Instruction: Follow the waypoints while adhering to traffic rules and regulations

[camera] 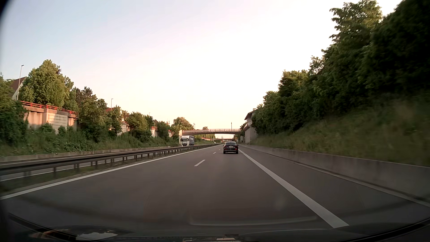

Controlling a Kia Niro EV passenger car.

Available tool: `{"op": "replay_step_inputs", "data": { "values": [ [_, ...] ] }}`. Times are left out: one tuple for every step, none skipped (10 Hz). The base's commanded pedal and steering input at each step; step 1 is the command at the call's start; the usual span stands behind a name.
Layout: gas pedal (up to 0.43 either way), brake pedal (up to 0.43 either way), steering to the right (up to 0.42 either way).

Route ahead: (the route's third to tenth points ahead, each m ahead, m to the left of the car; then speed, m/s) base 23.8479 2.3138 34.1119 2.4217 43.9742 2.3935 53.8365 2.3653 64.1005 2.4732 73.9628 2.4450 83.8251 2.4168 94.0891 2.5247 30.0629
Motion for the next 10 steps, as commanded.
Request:
{"op": "replay_step_inputs", "data": {
  "values": [
    [0.319, 0.018, -0.001],
    [0.319, 0.018, -0.001],
    [0.319, 0.018, 0.0],
    [0.319, 0.018, 0.0],
    [0.319, 0.018, 0.0],
    [0.311, 0.012, 0.0],
    [0.299, 0.018, 0.0],
    [0.28, 0.018, 0.0],
    [0.26, 0.012, 0.0],
    [0.248, 0.012, 0.0]
  ]
}}
